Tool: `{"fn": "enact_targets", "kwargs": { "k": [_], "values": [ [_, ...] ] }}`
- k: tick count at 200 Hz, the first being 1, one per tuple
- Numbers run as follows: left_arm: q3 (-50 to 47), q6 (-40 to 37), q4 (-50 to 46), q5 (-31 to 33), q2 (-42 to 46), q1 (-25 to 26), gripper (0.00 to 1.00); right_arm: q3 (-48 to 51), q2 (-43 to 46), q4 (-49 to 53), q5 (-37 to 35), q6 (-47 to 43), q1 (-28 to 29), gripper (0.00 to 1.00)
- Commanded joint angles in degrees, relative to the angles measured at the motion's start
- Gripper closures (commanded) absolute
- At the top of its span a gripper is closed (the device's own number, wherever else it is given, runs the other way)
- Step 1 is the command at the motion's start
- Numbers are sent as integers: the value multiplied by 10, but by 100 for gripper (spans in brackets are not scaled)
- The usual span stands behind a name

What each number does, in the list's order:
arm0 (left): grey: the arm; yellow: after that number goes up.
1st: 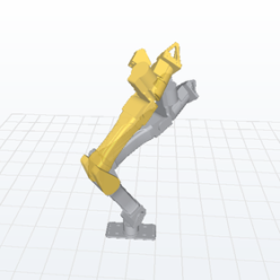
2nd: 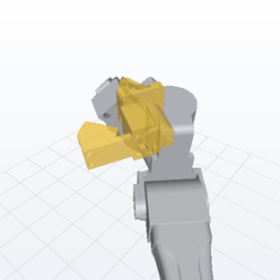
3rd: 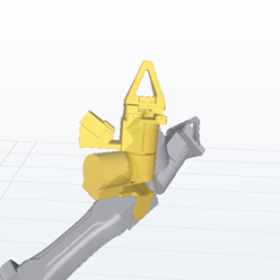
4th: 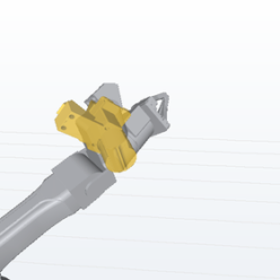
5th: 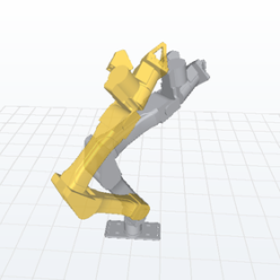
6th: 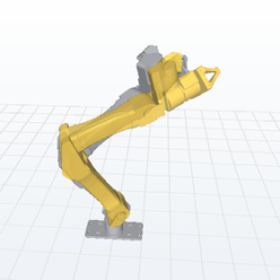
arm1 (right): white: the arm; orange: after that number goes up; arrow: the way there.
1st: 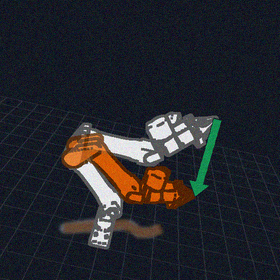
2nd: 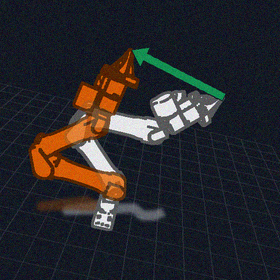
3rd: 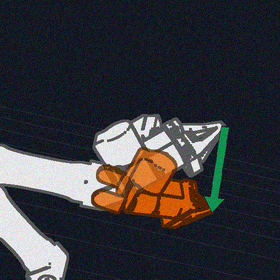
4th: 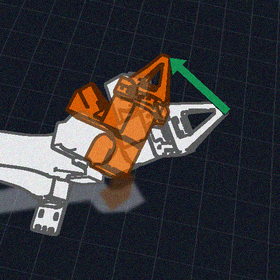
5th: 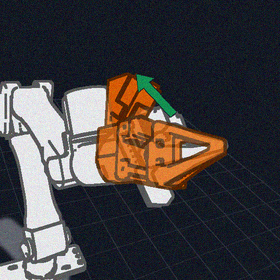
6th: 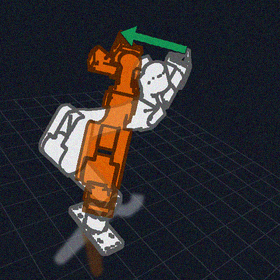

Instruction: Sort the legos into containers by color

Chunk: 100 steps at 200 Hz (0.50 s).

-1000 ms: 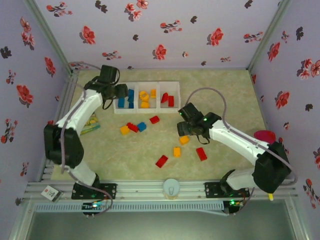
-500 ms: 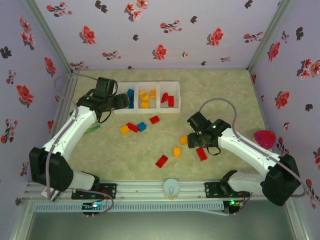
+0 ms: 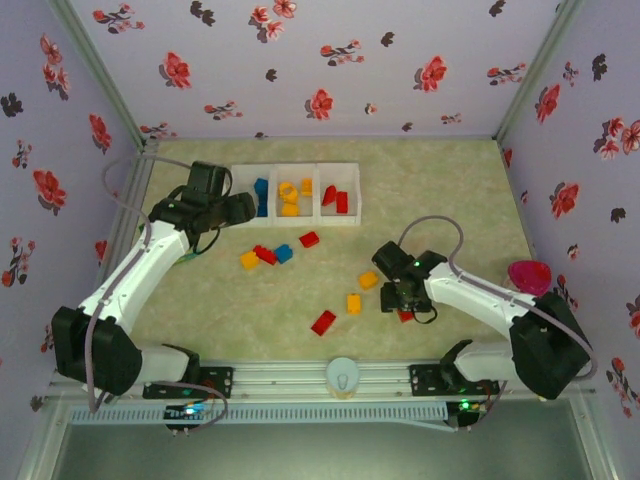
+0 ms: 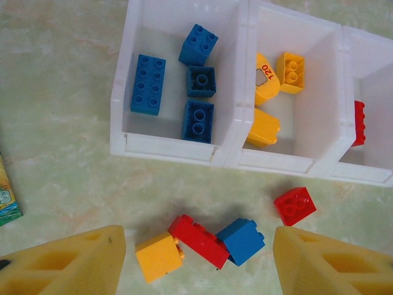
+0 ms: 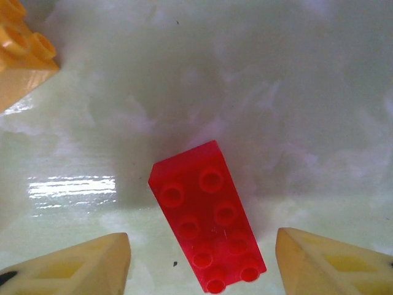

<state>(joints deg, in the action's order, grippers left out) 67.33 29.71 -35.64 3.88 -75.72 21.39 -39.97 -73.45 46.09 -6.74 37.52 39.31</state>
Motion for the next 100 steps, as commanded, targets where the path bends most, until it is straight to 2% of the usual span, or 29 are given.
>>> {"fn": "enact_targets", "kwargs": {
  "k": [1,49,72,100],
  "values": [
    [-3,7,-12,8,17,3,35,11,-14,-21,-2,8,-10,39],
    [0,3,-22,9,19,3,35,21,-28,-37,8,2,-26,42],
    [1,3,-24,10,20,3,35,22,-35,-44,12,-1,-30,51],
    [-6,1,-21,11,20,2,35,19,-51,-50,19,-7,-35,57]
  ]
}}
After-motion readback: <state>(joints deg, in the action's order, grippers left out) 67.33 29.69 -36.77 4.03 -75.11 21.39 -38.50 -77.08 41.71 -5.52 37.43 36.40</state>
